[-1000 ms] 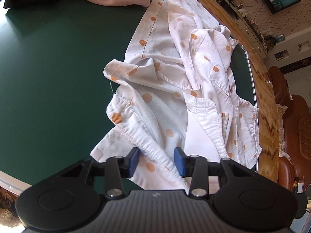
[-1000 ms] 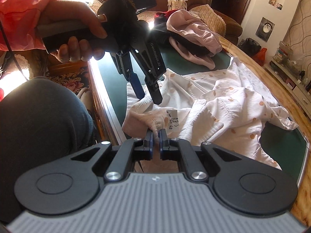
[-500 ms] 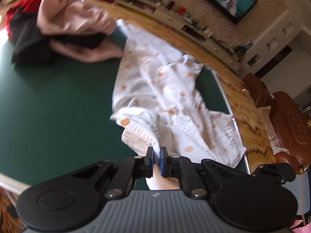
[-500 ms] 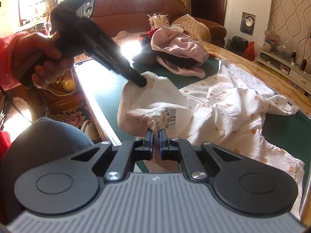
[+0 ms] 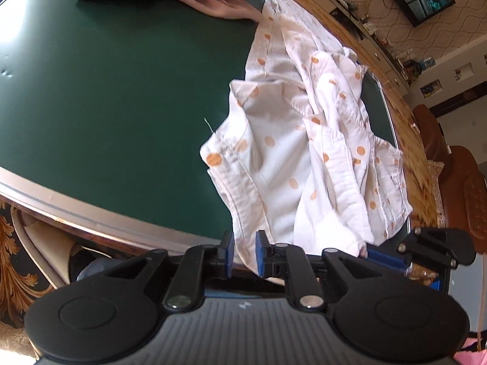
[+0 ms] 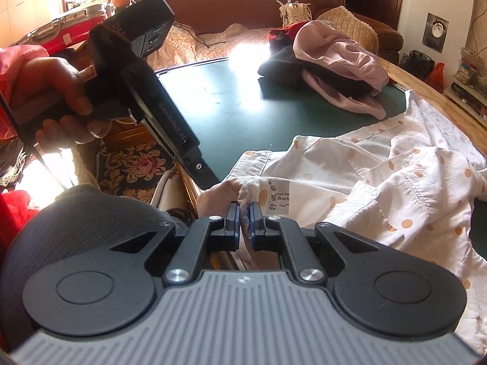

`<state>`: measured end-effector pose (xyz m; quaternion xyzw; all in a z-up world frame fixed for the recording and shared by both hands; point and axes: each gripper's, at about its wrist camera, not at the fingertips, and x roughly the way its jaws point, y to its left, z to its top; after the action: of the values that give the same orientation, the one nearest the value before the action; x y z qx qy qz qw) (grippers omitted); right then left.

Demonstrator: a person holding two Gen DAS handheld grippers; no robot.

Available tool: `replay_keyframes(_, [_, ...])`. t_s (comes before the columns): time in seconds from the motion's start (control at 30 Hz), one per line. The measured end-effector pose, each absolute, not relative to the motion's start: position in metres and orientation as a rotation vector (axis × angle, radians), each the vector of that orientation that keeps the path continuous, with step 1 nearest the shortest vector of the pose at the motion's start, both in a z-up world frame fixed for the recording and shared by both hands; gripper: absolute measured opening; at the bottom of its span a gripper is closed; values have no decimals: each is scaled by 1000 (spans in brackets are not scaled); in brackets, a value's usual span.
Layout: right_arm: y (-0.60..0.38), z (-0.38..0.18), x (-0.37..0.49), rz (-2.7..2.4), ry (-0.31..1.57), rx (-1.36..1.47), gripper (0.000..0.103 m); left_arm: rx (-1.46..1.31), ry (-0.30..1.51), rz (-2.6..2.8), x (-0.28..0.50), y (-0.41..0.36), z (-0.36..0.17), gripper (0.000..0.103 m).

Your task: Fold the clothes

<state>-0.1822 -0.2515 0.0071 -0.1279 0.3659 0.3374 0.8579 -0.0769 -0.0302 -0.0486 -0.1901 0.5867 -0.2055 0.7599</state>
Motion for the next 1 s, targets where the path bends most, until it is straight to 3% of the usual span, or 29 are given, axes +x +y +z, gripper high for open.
replay_keyframes(0.07, [-248, 5, -182, 712, 780, -270, 9, -455, 1266, -406, -63, -23, -51, 54])
replay_keyframes(0.13, [-244, 3, -181, 715, 792, -271, 9, -468, 1254, -373, -49, -22, -56, 52])
replay_keyframes(0.23, [-242, 3, -182, 708, 801, -266, 9, -458, 1244, -351, -35, -29, -62, 37])
replay_keyframes(0.3, [-244, 3, -182, 700, 806, -249, 9, -440, 1246, -337, -31, -34, -65, 9])
replay_keyframes(0.33, [-244, 3, -182, 696, 807, -241, 10, -429, 1243, -330, -33, -35, -66, 6])
replay_keyframes(0.4, [-247, 3, -181, 683, 809, -222, 13, -405, 1221, -310, -41, -35, -65, 5])
replay_keyframes(0.47, [-250, 3, -180, 668, 813, -200, 29, -375, 1196, -281, -52, -32, -60, 5])
replay_keyframes(0.57, [-256, 4, -179, 656, 805, -174, 41, -333, 1184, -255, -70, -29, -57, 5])
replay_keyframes(0.8, [-279, 8, -164, 660, 831, 9, 48, -296, 1175, -234, -76, -24, -51, 14])
replay_keyframes(1.0, [-310, 9, -156, 653, 849, 205, 48, -261, 1063, -342, -79, -32, -24, 14])
